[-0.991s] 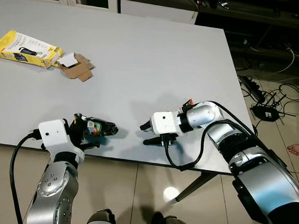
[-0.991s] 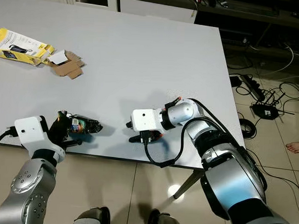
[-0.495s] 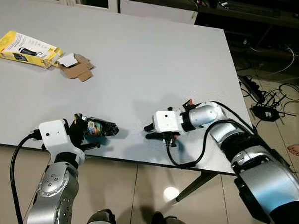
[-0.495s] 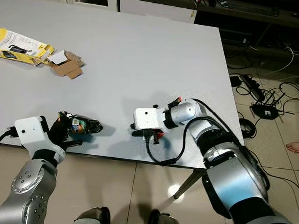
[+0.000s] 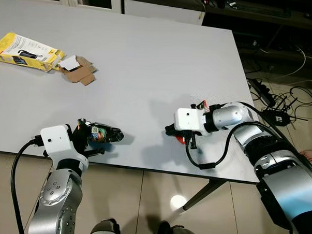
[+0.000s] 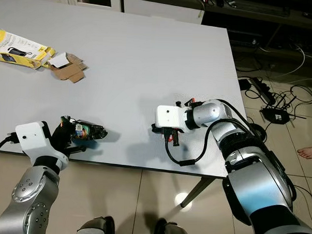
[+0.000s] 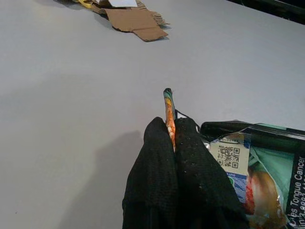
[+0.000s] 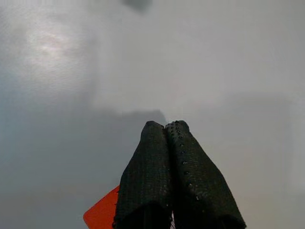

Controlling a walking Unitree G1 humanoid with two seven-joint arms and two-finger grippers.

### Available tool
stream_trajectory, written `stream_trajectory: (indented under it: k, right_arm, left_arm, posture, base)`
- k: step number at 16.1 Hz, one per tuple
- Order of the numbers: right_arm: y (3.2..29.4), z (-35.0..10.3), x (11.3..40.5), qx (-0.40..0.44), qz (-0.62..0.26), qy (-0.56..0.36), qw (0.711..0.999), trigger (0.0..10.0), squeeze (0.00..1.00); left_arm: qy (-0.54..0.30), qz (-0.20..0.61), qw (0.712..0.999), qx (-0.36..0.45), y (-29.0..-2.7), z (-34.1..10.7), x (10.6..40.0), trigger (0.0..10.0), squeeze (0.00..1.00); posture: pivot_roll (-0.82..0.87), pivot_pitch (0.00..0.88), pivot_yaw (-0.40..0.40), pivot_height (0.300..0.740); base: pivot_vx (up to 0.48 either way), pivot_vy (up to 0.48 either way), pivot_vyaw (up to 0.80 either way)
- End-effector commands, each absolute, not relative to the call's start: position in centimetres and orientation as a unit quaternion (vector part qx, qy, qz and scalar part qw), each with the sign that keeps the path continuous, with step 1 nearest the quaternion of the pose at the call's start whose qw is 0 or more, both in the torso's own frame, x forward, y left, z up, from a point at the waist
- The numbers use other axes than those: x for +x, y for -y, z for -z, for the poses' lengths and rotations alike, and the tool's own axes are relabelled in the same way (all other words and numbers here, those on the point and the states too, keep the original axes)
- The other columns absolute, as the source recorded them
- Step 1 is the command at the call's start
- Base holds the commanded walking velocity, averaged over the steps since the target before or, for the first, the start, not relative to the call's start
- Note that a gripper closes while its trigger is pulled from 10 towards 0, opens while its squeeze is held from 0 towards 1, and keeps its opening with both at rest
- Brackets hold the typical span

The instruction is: Picking trash to rubbish bin

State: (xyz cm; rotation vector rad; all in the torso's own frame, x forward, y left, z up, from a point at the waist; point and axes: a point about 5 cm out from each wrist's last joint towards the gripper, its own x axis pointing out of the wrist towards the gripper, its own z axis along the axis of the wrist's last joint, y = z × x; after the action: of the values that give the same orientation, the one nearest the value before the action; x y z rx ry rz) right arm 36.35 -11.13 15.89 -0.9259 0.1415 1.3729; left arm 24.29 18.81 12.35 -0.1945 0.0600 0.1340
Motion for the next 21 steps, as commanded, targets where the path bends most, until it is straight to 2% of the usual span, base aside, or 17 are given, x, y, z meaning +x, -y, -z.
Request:
stream_trajectory:
  k: [1,6,12,14,19,20,21]
  right_arm:
    - [11.1,-16.8,36.7,-0.394,-0.605,-0.056,0.690,10.0,1.00]
    - [10.7,-17.5,37.0,-0.386,-0.602,-0.041,0.698,10.0,1.00]
    - [10.3,-18.4,37.4,-0.372,-0.588,-0.024,0.718,10.0,1.00]
    - [10.2,-18.5,37.4,-0.373,-0.588,-0.023,0.717,10.0,1.00]
    - [9.9,-19.1,37.8,-0.388,-0.580,-0.023,0.716,10.0,1.00]
    - [9.8,-19.2,37.8,-0.393,-0.580,-0.026,0.713,10.0,0.89]
    - [9.9,-19.2,37.8,-0.399,-0.585,-0.033,0.706,10.0,0.30]
  left_arm:
    - [-0.031,-0.062,0.993,-0.100,-18.8,-12.4,24.2,10.0,0.00]
    - [-0.080,-0.004,0.990,-0.118,-17.7,-11.1,23.0,10.0,0.00]
    - [-0.147,0.090,0.982,-0.083,-16.6,-9.6,19.8,10.0,0.00]
    - [-0.151,0.097,0.981,-0.079,-15.9,-9.6,18.9,10.0,0.00]
    - [-0.138,0.102,0.982,-0.073,-15.2,-10.5,18.8,10.0,0.00]
    - [-0.138,0.102,0.982,-0.074,-15.2,-10.6,18.8,10.0,0.00]
    - [-0.139,0.103,0.982,-0.074,-15.1,-10.6,18.8,10.0,0.00]
  posture:
    - [0.06,0.140,-0.074,0.740]
    - [0.07,0.142,-0.074,0.740]
    - [0.07,0.153,-0.067,0.740]
    - [0.08,0.157,-0.066,0.740]
    - [0.08,0.166,-0.073,0.740]
    - [0.08,0.169,-0.073,0.740]
    - [0.08,0.169,-0.073,0.740]
  base:
    - [0.000,0.000,0.00]
    - [0.000,0.000,0.00]
    - [0.000,0.000,0.00]
    - [0.000,0.000,0.00]
    - [0.000,0.000,0.00]
    - [0.000,0.000,0.00]
    - [0.000,0.000,0.00]
